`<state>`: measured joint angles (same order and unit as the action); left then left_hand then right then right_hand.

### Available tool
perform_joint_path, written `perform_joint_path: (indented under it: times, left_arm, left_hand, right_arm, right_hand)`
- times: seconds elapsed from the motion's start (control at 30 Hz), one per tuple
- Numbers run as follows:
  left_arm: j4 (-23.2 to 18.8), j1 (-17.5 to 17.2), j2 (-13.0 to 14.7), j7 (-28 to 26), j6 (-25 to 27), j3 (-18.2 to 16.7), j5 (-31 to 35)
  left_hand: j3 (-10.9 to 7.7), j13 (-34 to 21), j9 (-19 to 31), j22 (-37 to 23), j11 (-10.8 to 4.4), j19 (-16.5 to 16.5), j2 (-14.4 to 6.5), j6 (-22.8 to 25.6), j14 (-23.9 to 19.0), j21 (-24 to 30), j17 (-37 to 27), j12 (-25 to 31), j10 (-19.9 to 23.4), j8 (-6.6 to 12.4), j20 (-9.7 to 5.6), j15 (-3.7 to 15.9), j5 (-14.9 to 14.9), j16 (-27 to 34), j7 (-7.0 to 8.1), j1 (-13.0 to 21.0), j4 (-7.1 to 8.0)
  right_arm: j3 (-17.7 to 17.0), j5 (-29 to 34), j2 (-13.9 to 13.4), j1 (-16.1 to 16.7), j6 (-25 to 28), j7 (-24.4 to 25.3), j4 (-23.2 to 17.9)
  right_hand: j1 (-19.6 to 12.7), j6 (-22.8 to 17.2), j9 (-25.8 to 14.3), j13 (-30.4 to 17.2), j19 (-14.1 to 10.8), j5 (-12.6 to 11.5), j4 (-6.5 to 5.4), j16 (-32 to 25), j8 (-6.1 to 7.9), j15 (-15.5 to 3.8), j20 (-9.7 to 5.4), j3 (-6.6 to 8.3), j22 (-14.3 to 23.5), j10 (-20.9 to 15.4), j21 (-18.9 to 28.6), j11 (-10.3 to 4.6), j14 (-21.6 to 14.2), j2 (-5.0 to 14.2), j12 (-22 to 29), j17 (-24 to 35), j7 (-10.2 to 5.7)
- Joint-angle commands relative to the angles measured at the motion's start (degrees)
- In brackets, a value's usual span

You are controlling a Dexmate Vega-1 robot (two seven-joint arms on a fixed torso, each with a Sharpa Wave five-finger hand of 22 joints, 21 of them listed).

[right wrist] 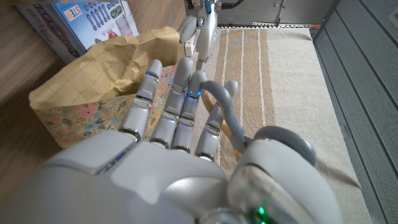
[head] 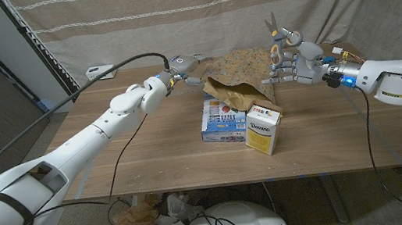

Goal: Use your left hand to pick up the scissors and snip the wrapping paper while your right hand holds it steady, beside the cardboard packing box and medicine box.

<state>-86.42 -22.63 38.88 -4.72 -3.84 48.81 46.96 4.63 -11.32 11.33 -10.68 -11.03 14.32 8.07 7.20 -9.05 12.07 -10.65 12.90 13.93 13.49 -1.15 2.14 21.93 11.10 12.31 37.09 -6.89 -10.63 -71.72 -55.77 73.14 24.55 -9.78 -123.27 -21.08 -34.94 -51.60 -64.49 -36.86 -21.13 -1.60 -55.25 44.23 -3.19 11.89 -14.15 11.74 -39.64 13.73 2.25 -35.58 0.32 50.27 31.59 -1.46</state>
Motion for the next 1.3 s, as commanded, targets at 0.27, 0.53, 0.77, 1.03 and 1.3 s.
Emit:
perform_joint_path:
  times: [0.27, 0.53, 0.77, 1.03, 1.3]
  left_arm:
    - [-1.4, 2.2, 1.0, 0.0, -0.8, 1.8, 9.7]
    - [-1.5, 2.2, 0.9, 0.5, -0.9, 1.8, 10.7]
    - [-0.7, 2.7, 0.7, -0.1, -0.9, 2.5, 13.0]
    - [0.6, 2.7, -0.2, -1.6, 0.0, 3.0, 14.0]
    - [2.1, 2.9, -1.2, -2.5, 0.5, 3.6, 13.7]
  left_hand:
    - [1.44, -0.2, 0.2, -0.1, -0.66, -0.1, -0.4, 7.8, -1.4, -0.1, -0.2, 0.9, 3.1, 2.26, -0.25, 8.11, -0.5, 0.6, 0.16, 1.3, -0.07]
    - [1.87, -0.2, 0.2, -0.1, -0.80, -0.1, -0.4, 9.2, -1.4, -0.1, -0.3, 0.9, 3.4, 2.47, -0.32, 8.26, -0.7, 0.5, 0.22, 1.3, -0.01]
    - [2.06, -0.2, 0.2, -0.1, -0.92, -0.1, -0.5, 9.7, -1.4, -0.1, -0.3, 0.8, 3.5, 2.43, -0.37, 8.30, -0.7, 0.5, 0.28, 1.4, 0.00]
    - [2.15, -0.2, 0.1, -0.1, -0.98, 0.1, -0.8, 9.7, -1.6, 0.0, -0.3, 0.7, 3.7, 2.17, -0.54, 8.40, -0.7, 0.5, 0.33, 1.7, -0.02]
    - [2.05, -0.2, 0.1, -0.1, -1.07, 0.5, -1.3, 9.7, -1.9, 0.1, -0.2, 0.8, 4.1, 1.91, -1.04, 8.72, -0.5, 0.6, 0.35, 2.3, -0.12]
  right_arm:
    - [2.3, -0.6, -0.6, -2.3, -0.1, -0.8, 1.7]
    - [3.1, -0.8, -0.8, -3.0, -0.3, -1.0, 2.1]
    - [3.7, -1.2, -1.1, -3.9, -0.2, -0.9, 2.4]
    - [3.6, -1.4, -1.2, -3.6, -0.4, -0.7, 2.6]
    - [4.0, -1.7, -1.5, -4.2, -0.2, -1.0, 2.8]
  right_hand:
    - [2.2, 10.2, -0.6, -0.7, -0.5, 0.4, -3.10, 0.1, -1.25, -3.89, -0.14, -3.57, 0.0, -1.1, -0.6, -0.85, -0.1, -2.25, 35.4, 0.0, 13.29]
    - [2.3, 9.9, -1.0, -0.4, -0.6, 0.5, -3.10, 0.1, -1.79, -3.96, -0.19, -3.62, 0.0, -1.3, -0.7, -0.77, -0.2, -2.16, 35.3, 0.0, 13.30]
    - [2.3, 9.8, -1.2, -0.7, -0.6, 0.6, -3.05, 0.1, -2.00, -4.07, -0.19, -3.62, 0.0, -1.2, -0.8, -0.72, -0.2, -2.14, 35.4, 0.0, 13.28]
    - [2.2, 9.5, -1.5, -0.3, -0.6, 0.6, -2.95, 0.0, -2.30, -3.91, -0.23, -3.58, 0.0, -1.5, -0.8, -0.92, -0.2, -2.07, 35.2, 0.1, 13.28]
    - [2.2, 9.3, -1.8, -0.7, -0.6, 0.6, -2.89, 0.0, -2.65, -4.16, -0.26, -3.54, 0.1, -1.4, -0.9, -0.85, -0.2, -1.94, 35.4, 0.0, 13.28]
